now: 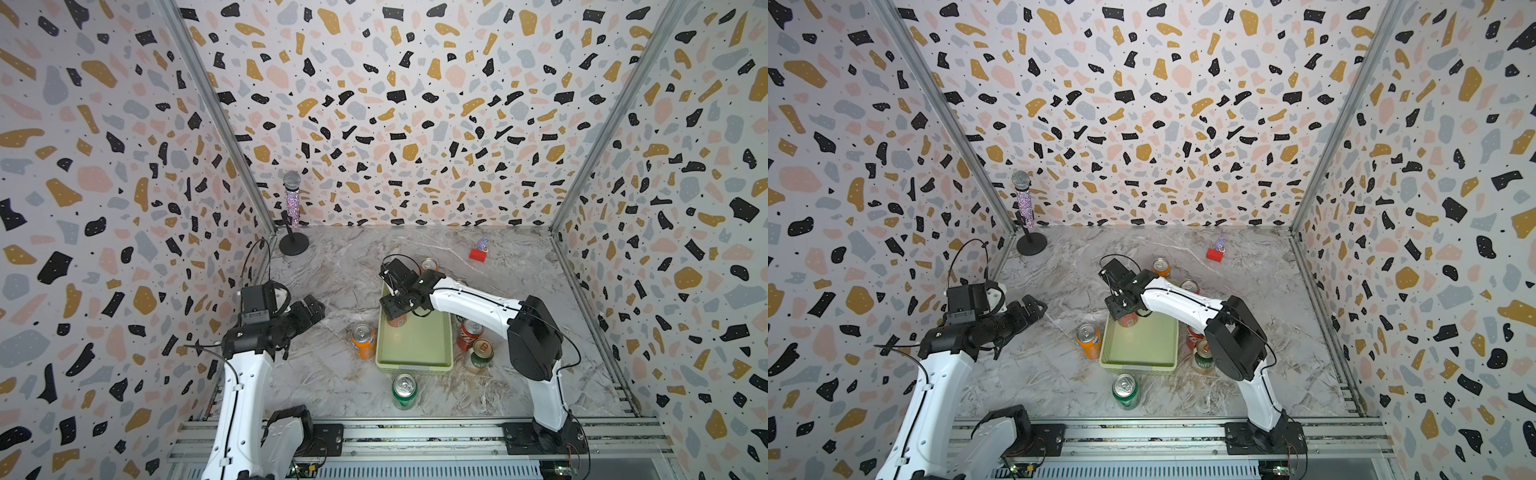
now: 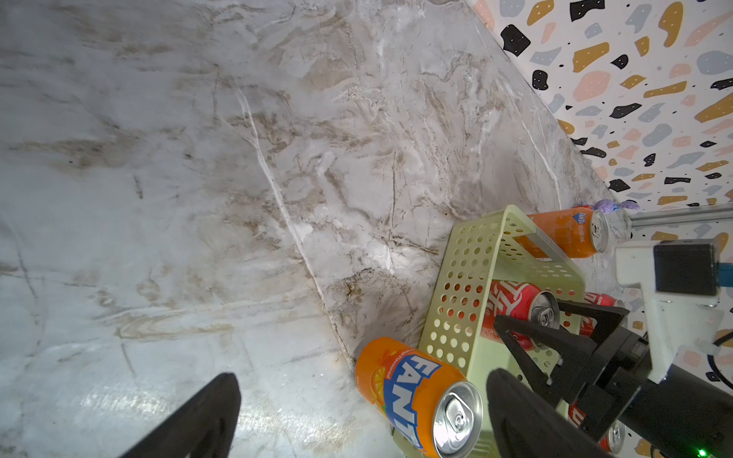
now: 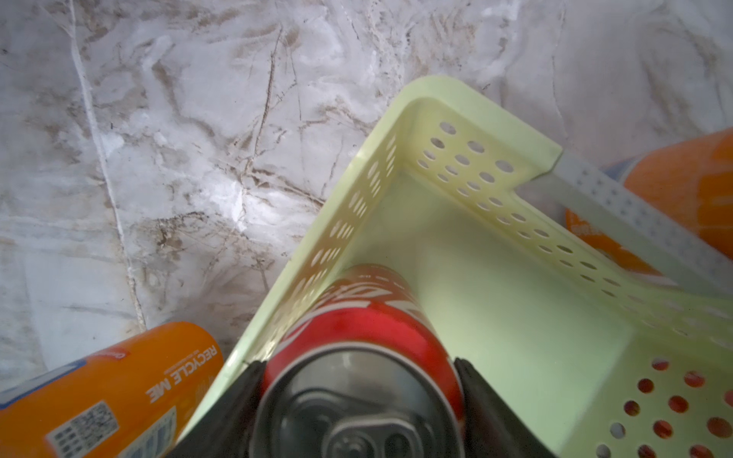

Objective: Take out the drinks from the basket
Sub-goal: Pick up the drink from the basket, then place the drink at the center of the board.

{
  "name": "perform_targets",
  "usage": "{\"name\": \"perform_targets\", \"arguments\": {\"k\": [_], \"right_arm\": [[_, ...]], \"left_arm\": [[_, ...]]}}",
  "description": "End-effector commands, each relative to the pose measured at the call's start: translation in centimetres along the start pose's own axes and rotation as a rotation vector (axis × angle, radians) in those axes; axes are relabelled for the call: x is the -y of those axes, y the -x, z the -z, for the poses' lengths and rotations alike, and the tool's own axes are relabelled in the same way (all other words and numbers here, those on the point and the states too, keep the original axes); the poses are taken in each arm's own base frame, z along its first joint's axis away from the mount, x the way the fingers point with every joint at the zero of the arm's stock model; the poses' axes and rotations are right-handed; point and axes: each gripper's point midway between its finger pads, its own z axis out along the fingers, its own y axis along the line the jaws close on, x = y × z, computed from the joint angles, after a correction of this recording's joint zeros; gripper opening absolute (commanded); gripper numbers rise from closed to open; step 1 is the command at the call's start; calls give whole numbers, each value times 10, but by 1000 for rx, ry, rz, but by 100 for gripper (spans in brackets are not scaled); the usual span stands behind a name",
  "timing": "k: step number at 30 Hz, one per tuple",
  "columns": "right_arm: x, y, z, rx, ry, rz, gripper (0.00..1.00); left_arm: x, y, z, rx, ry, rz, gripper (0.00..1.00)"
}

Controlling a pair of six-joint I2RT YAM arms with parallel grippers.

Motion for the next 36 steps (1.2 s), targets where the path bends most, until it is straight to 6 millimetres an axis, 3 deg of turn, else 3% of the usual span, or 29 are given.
{"name": "perform_targets", "arguments": {"k": [1,14,19,25,36], "right_arm": [[9,24,50,108,-19,1,34],[14,62,138,285,-12,6,30],[6,84,163,346,25,20,30],[-14,110,162,363,94,38,29],[-54,126,124,319,174,70,29]], "left_arm": [[2,4,1,24,-15,-6,100],[2,3,1,22,-18,-5,100],[3,4,1,24,-21,-7,100],[2,4,2,30,-15,-7,100],[3,5,3,35,-18,-10,100]]}}
